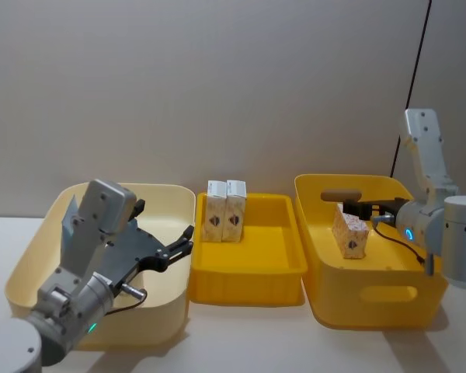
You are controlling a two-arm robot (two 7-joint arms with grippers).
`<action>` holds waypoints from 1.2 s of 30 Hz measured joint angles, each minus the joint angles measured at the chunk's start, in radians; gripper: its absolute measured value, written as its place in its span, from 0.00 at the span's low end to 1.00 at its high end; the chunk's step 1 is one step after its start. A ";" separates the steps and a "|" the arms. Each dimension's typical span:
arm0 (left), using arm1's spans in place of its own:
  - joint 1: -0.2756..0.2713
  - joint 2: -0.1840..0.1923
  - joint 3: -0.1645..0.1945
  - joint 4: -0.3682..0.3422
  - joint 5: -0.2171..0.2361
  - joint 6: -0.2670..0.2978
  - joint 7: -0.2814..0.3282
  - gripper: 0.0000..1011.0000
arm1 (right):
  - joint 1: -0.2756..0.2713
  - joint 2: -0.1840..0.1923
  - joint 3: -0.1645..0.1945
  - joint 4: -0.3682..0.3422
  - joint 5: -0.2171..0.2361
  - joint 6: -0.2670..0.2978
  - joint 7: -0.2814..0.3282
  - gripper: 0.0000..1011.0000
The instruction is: Bimanual collaborative sorting of washing and personal care products
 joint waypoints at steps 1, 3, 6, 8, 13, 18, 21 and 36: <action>-0.003 -0.002 0.000 0.005 -0.001 0.002 -0.002 0.99 | 0.000 0.000 0.000 0.000 0.000 0.000 0.000 0.99; -0.010 -0.010 -0.001 0.016 -0.006 0.006 -0.008 0.99 | 0.000 0.000 0.000 0.000 0.000 0.000 0.000 0.99; -0.019 -0.020 -0.002 0.032 -0.011 0.016 -0.013 0.99 | 0.000 0.000 0.000 0.001 0.000 0.000 0.000 0.99; -0.020 -0.024 -0.002 0.035 -0.011 0.019 -0.013 0.99 | 0.000 0.000 0.000 0.001 0.000 0.001 0.000 0.99; -0.021 -0.028 -0.002 0.031 0.001 0.030 -0.005 0.99 | 0.000 0.000 0.000 0.001 0.000 0.001 0.000 0.99; -0.021 -0.026 0.003 0.005 0.023 0.043 0.008 0.99 | 0.000 0.000 0.000 0.002 0.000 0.001 0.000 0.99; -0.025 -0.022 0.007 -0.018 0.043 0.053 0.017 0.99 | 0.000 0.000 0.000 0.002 0.000 0.000 0.000 0.99; -0.057 -0.010 0.033 -0.134 0.114 0.124 0.021 0.99 | 0.000 0.000 0.000 0.002 0.000 0.000 0.000 0.99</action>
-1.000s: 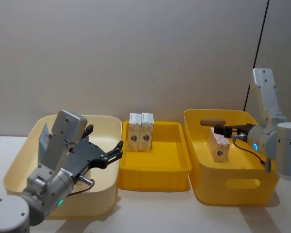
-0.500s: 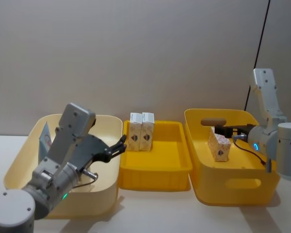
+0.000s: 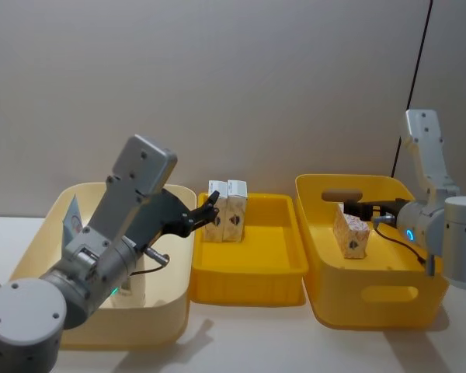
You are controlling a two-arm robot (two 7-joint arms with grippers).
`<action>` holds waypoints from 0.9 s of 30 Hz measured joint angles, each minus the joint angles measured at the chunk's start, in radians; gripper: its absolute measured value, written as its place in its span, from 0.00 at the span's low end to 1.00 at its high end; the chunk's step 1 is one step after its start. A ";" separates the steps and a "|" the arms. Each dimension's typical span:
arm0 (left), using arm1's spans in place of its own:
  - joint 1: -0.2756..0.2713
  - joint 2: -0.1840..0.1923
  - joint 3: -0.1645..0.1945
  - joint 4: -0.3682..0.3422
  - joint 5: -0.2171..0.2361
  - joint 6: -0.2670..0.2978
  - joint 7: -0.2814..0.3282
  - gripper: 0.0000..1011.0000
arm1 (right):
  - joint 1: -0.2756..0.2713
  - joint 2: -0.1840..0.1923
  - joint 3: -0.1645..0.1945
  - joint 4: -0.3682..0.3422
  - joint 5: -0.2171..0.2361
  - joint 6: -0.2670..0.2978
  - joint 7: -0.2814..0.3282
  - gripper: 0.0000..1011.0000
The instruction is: Bimanual collaborative sorting of washing and personal care products
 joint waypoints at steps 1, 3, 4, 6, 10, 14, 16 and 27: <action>0.000 0.000 0.000 -0.004 0.001 0.005 -0.001 0.99 | 0.000 0.000 0.000 0.000 0.000 0.000 0.000 0.99; 0.000 0.001 0.001 -0.014 0.002 0.023 -0.004 0.99 | 0.000 0.000 0.000 0.000 0.000 0.000 0.000 0.99; 0.001 0.001 0.000 -0.018 0.002 0.029 -0.005 0.99 | 0.000 0.000 0.000 0.000 0.000 0.000 0.000 0.99; 0.007 0.002 -0.001 -0.027 0.002 0.050 -0.007 0.99 | 0.000 0.000 0.000 0.000 0.000 0.000 0.000 0.99; 0.020 0.005 -0.009 -0.040 0.000 0.078 -0.007 0.99 | 0.000 0.000 0.000 0.000 0.000 0.000 0.000 0.99; 0.050 0.013 -0.030 -0.065 -0.009 0.120 -0.001 0.99 | 0.000 0.000 0.000 0.000 0.000 0.000 0.000 0.99; 0.070 0.018 -0.045 -0.079 -0.015 0.139 0.006 0.99 | 0.000 0.000 0.000 0.000 0.000 0.000 0.000 0.99; 0.158 0.047 -0.116 -0.146 -0.038 0.193 0.032 0.99 | 0.000 0.000 0.000 0.000 0.000 0.000 0.000 0.99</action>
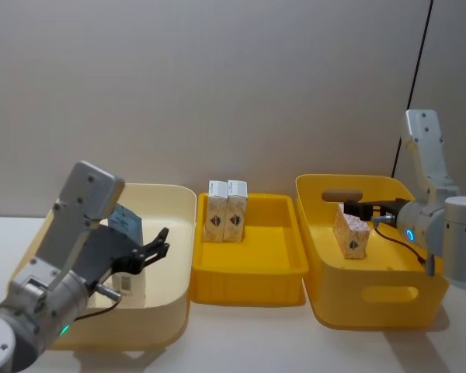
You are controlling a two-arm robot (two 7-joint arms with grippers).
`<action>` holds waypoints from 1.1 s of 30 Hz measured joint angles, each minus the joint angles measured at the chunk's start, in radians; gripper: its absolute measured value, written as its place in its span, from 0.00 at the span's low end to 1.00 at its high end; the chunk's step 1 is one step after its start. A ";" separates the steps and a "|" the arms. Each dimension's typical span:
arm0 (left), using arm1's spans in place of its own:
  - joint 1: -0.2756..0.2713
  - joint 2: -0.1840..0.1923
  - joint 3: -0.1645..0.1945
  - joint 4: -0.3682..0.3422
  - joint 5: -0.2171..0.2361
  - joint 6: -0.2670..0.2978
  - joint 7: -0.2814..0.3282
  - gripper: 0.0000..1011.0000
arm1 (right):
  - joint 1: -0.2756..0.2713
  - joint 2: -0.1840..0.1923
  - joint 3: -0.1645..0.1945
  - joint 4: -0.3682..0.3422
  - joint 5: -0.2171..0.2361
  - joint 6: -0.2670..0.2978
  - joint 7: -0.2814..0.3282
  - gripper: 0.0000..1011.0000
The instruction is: Bimanual collaborative sorting of washing and personal care products
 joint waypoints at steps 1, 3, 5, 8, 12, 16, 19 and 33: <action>0.004 0.001 -0.003 -0.003 -0.001 0.002 0.000 0.99 | 0.000 0.000 0.000 0.000 0.000 0.000 0.000 0.99; 0.012 0.004 -0.010 -0.007 -0.004 0.009 0.000 0.99 | 0.000 0.000 0.000 0.000 0.000 0.000 0.000 0.99; 0.017 0.006 -0.013 -0.008 -0.006 0.012 -0.001 0.99 | 0.000 0.000 0.000 0.000 0.000 0.000 0.000 0.99; 0.021 0.007 -0.015 -0.001 -0.010 0.015 -0.011 0.99 | 0.000 0.000 0.000 0.000 0.000 0.000 0.000 0.99; 0.019 0.004 -0.014 0.015 -0.012 0.015 -0.023 0.99 | 0.000 0.000 0.000 0.000 0.000 0.000 0.000 0.99; 0.010 -0.004 -0.009 0.051 -0.016 0.010 -0.041 0.99 | 0.000 0.000 0.000 0.000 0.000 0.000 0.000 0.99; 0.005 -0.008 -0.008 0.073 -0.018 0.004 -0.052 0.99 | 0.000 0.000 0.000 0.000 0.000 0.000 0.000 0.99; -0.019 -0.028 -0.009 0.169 -0.030 -0.008 -0.093 0.99 | 0.000 0.000 0.000 0.000 0.000 0.000 0.000 0.99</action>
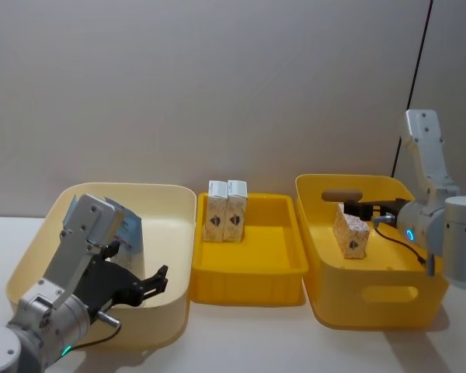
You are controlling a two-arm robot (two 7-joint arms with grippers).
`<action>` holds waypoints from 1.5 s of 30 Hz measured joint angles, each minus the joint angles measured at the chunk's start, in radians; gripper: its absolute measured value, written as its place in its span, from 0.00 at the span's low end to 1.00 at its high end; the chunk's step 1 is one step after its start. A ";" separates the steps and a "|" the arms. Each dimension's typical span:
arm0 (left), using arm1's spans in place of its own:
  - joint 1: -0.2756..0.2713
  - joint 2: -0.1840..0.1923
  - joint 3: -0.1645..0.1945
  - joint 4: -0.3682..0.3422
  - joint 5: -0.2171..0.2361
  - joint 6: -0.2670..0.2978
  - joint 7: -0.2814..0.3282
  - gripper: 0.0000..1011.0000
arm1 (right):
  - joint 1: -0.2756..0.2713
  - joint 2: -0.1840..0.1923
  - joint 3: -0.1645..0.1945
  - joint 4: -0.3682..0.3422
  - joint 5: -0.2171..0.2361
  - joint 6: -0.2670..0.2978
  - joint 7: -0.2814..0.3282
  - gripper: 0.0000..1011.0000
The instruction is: Bimanual collaborative sorting of washing and personal care products
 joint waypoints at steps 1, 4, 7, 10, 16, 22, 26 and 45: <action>-0.001 -0.003 -0.002 0.008 -0.001 -0.001 -0.002 0.99 | 0.000 0.000 0.000 0.000 0.000 0.000 0.000 0.99; -0.005 -0.010 -0.005 0.029 -0.004 -0.008 -0.006 0.99 | 0.000 0.000 0.000 0.000 0.000 0.000 0.000 0.99; -0.010 -0.018 -0.006 0.049 -0.004 -0.016 -0.009 0.99 | 0.000 0.000 0.000 0.000 0.000 0.000 0.000 0.99; -0.017 -0.024 -0.006 0.065 -0.004 -0.023 -0.012 0.99 | 0.000 0.000 0.000 0.000 0.000 0.000 0.000 0.99; -0.043 -0.041 -0.004 0.115 -0.002 -0.049 -0.026 0.99 | 0.000 0.000 0.000 0.000 0.000 0.000 0.000 0.99; -0.060 -0.055 -0.002 0.145 0.003 -0.065 -0.033 0.99 | 0.000 0.000 0.000 0.000 0.000 0.000 0.000 0.99; -0.067 -0.062 -0.003 0.160 0.007 -0.073 -0.035 0.99 | 0.000 0.000 0.000 0.000 0.000 0.000 0.000 0.99; -0.034 -0.065 -0.029 0.132 0.029 -0.051 -0.005 0.99 | 0.000 0.000 0.000 0.000 0.000 0.000 0.000 0.99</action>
